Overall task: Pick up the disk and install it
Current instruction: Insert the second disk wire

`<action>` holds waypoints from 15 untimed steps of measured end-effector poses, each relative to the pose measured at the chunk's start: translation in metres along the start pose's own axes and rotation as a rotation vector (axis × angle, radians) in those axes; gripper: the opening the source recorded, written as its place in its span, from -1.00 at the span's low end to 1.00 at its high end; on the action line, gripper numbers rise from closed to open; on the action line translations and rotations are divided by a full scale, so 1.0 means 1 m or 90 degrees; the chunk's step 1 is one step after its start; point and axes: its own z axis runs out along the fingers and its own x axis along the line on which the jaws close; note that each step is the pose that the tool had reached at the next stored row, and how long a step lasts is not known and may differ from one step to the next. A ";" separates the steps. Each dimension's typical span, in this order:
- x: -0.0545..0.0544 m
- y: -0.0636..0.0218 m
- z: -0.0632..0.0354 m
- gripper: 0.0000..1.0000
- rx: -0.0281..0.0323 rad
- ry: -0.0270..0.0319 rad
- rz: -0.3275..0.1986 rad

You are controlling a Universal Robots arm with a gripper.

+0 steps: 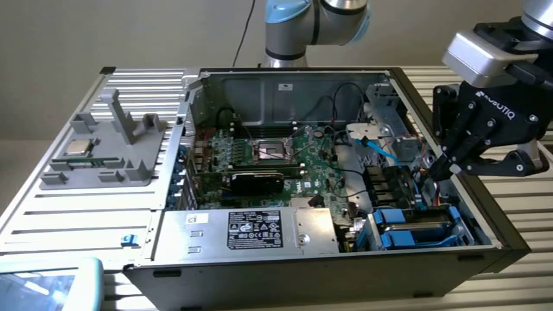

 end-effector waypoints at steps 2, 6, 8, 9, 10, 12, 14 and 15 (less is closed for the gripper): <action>0.000 -0.0001 0.0003 -0.79 0.0004 0.0004 -0.023; 0.000 -0.0001 0.0006 -0.79 0.0025 0.0036 -0.070; 0.000 -0.0001 0.0005 -0.79 0.0032 0.0045 -0.093; 0.000 0.0000 0.0005 -0.79 0.0035 0.0047 -0.105; 0.000 0.0000 0.0006 -0.79 0.0039 0.0048 -0.117; 0.000 -0.0001 0.0007 -0.79 0.0046 0.0045 -0.139; 0.000 0.0000 0.0007 -0.79 0.0053 0.0042 -0.162; 0.000 0.0000 0.0006 -0.79 0.0056 0.0041 -0.174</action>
